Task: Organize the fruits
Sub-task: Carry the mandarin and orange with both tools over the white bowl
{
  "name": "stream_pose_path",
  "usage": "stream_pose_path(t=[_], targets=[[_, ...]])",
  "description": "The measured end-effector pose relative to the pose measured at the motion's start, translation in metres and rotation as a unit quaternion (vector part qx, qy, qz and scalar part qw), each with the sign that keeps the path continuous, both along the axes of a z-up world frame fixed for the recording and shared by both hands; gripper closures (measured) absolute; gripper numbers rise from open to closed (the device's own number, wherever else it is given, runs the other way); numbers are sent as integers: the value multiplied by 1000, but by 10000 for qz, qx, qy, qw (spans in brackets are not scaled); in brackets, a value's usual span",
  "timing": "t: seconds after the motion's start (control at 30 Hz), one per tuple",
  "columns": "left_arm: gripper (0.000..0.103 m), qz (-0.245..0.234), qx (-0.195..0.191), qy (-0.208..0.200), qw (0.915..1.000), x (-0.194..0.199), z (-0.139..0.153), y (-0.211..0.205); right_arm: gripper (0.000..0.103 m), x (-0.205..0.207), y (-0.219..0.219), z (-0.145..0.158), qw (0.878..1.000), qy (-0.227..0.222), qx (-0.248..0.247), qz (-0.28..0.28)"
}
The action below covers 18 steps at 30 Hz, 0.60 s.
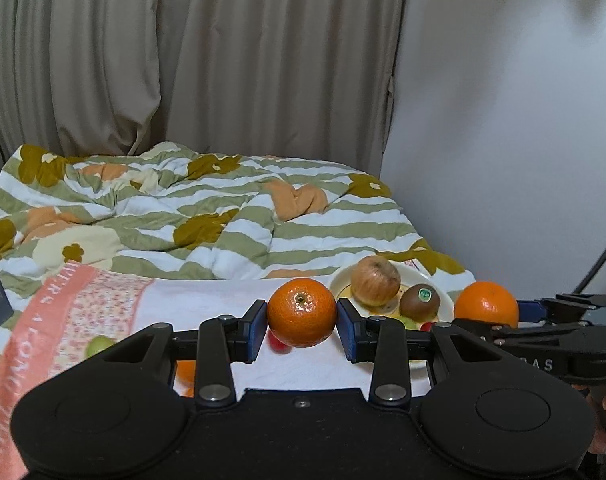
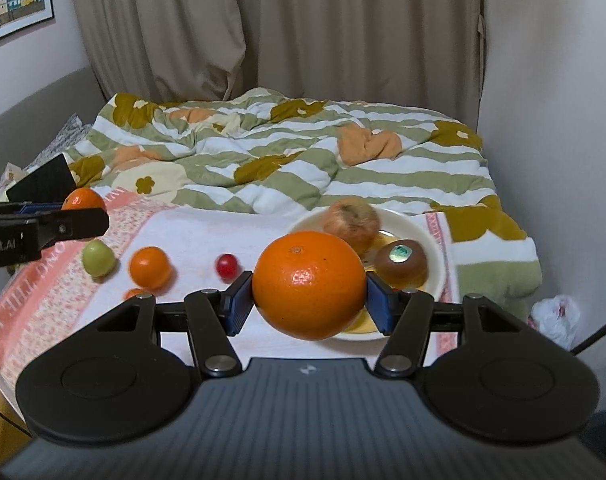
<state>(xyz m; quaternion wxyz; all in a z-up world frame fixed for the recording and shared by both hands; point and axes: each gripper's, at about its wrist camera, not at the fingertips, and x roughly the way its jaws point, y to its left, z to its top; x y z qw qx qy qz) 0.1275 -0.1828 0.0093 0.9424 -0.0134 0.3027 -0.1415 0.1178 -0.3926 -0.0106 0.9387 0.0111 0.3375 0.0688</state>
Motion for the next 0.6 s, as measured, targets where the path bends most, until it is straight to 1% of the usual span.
stream_pose_path(t=[0.1, 0.23, 0.43, 0.6], targets=[[62, 38, -7, 64, 10000, 14, -6, -21, 29, 11, -21, -8, 9999, 56, -70, 55], [62, -13, 43, 215, 9998, 35, -18, -45, 29, 25, -44, -21, 9999, 160, -40, 29], [62, -239, 141, 543, 9981, 67, -45, -74, 29, 40, -70, -41, 9993, 347, 34, -92], [62, -418, 223, 837, 9954, 93, -69, -92, 29, 52, -81, -55, 9987, 464, 43, -208]])
